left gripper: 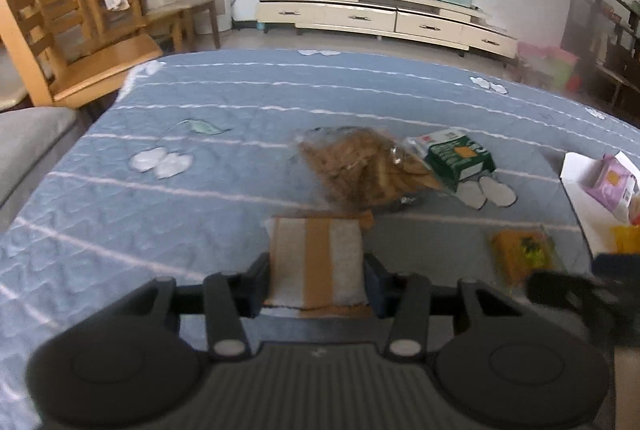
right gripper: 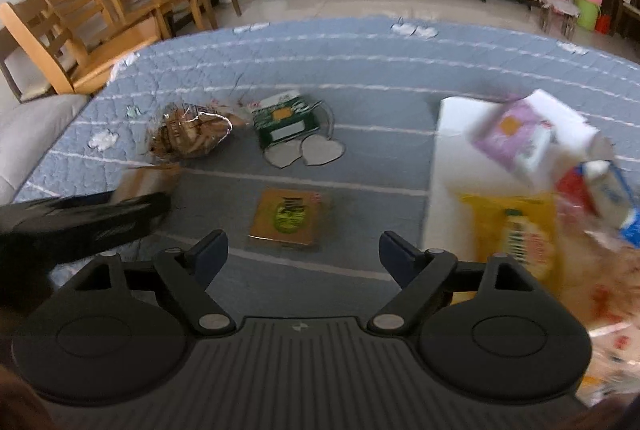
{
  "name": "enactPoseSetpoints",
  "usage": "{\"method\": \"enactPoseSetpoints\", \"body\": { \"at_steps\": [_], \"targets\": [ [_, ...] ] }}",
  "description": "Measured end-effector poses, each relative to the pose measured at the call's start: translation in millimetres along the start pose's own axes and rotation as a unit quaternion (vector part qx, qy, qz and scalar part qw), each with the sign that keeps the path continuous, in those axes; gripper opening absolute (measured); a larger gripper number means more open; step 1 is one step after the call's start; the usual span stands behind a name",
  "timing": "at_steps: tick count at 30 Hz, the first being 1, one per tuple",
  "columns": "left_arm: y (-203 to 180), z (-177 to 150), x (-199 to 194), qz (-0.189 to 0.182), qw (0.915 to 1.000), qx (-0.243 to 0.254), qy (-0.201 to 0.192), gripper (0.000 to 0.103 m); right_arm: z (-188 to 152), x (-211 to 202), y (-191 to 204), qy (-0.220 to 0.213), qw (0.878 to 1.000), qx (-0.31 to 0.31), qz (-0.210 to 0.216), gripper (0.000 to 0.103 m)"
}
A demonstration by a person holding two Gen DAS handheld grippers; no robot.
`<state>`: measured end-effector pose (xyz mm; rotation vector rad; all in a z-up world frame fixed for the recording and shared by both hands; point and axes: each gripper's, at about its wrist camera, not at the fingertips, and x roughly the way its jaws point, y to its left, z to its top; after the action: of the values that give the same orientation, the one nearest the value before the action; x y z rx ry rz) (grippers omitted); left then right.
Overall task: Organize snacks
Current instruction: 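Grasp the brown-taped white box with the left gripper while the right grasps the yellow square pack, then carry the box and yellow pack over the white paper with both grippers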
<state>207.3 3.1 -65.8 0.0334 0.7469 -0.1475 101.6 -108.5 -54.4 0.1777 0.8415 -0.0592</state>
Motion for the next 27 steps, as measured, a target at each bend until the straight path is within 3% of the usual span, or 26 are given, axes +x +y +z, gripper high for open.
{"method": "enactPoseSetpoints", "body": {
  "at_steps": [4,5,8,9,16,27],
  "targets": [
    [8,-1,-8,-0.004,1.0,-0.003,-0.006,0.047,5,26,14,0.018,1.0,0.001,-0.023,0.102],
    [8,-2,-10,-0.003,1.0,-0.003,-0.008,0.047,5,31,17,0.019,0.999,-0.004,-0.032,0.097],
    [7,-5,-16,-0.007,0.9999,-0.006,-0.013,0.047,4,33,27,0.004,0.998,-0.031,-0.057,0.065],
    [6,-5,-18,-0.007,0.9999,-0.006,-0.014,0.047,4,32,28,0.005,0.998,-0.031,-0.052,0.061],
    [1,-9,-40,-0.003,0.9997,-0.005,-0.025,0.047,-5,3,23,-0.018,0.998,-0.032,-0.043,0.058],
    [-8,-19,-102,0.016,0.9988,-0.001,-0.047,0.047,-23,-91,17,-0.067,0.997,-0.037,-0.028,0.058]
  ]
}}
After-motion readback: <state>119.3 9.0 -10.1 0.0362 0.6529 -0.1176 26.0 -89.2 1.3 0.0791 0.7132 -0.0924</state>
